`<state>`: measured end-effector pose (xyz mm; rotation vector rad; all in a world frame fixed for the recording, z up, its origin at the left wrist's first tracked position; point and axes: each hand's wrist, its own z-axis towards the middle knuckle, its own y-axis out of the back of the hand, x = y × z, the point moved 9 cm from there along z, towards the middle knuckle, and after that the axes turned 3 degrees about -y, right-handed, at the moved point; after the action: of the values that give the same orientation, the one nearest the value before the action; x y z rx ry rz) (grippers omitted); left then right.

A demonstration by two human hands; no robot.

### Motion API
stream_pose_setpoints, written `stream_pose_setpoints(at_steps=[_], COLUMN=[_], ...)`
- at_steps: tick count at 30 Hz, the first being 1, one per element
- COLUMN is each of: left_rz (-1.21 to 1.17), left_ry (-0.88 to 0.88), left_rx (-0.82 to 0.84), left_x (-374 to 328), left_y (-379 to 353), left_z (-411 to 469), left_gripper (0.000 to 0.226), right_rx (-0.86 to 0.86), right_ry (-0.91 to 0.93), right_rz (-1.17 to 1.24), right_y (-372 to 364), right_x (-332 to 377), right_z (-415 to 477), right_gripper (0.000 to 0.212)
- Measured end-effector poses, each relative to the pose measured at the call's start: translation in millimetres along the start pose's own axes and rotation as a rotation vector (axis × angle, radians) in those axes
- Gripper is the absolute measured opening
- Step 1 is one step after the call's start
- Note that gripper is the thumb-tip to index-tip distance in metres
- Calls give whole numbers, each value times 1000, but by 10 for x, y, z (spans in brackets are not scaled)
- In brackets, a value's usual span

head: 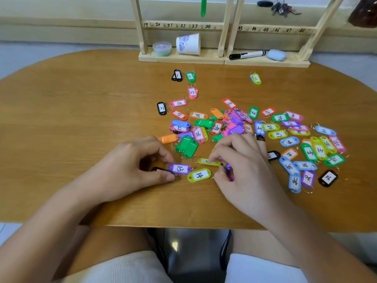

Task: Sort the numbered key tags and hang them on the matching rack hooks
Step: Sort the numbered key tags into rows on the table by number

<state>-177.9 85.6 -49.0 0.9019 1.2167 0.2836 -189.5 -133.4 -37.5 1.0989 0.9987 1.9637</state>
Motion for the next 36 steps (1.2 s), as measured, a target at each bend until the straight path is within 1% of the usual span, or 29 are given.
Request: stream_pose_setpoints(at_steps=[3, 5, 7, 10, 12, 15, 18, 20, 23, 26, 27, 29, 31, 32, 36], left_rz=[76, 75, 81, 49, -40, -285, -561, -623, -635, -583, -525, -321, -132, -79, 21], left_ry=[1, 22, 63, 148, 180, 216, 275, 285, 257, 206, 185, 131, 95, 79, 23], left_rx=[34, 40, 55, 55, 18, -111, -209, -251, -272, -267, -281, -342, -403, -421, -413], left_x=[22, 22, 35, 68, 53, 4, -26, -51, -112, -183, -198, -208, -201, -188, -132], left_y=[-3, 8, 22, 64, 95, 126, 37, -21, -88, -117, -101, -25, 55, 73, 45], left_z=[-20, -18, -14, 6, 36, 122, 243, 340, 445, 496, 494, 460, 412, 390, 375], left_gripper=[25, 23, 22, 18, 14, 10, 14, 15, 13, 8, 9, 9, 6, 7, 15], right_rx=[0, -5, -16, -16, -15, -15, 66, 105, 87, 70, 78, 82, 44, 6, -114], right_ry=[-14, -23, -35, -42, -50, -66, -156, -257, -333, -354, -366, -402, -458, -490, -620], right_rz=[21, 41, 69, 117, 160, 229, 426, 570, 655, 685, 706, 724, 705, 688, 509], right_y=[13, 24, 33, 23, 27, 55, 18, -21, -50, -31, -14, 44, 143, 201, 398], right_x=[2, 6, 10, 31, 37, 62, 61, 7, -109, -219, -272, -480, -822, -1031, -1849], right_z=[-9, -15, -23, -29, -23, 35, 127, 195, 299, 407, 449, 570, 749, 847, 1172], right_gripper=[30, 27, 23, 23, 21, 10, 3, 7, 12, 9, 10, 11, 10, 11, 11])
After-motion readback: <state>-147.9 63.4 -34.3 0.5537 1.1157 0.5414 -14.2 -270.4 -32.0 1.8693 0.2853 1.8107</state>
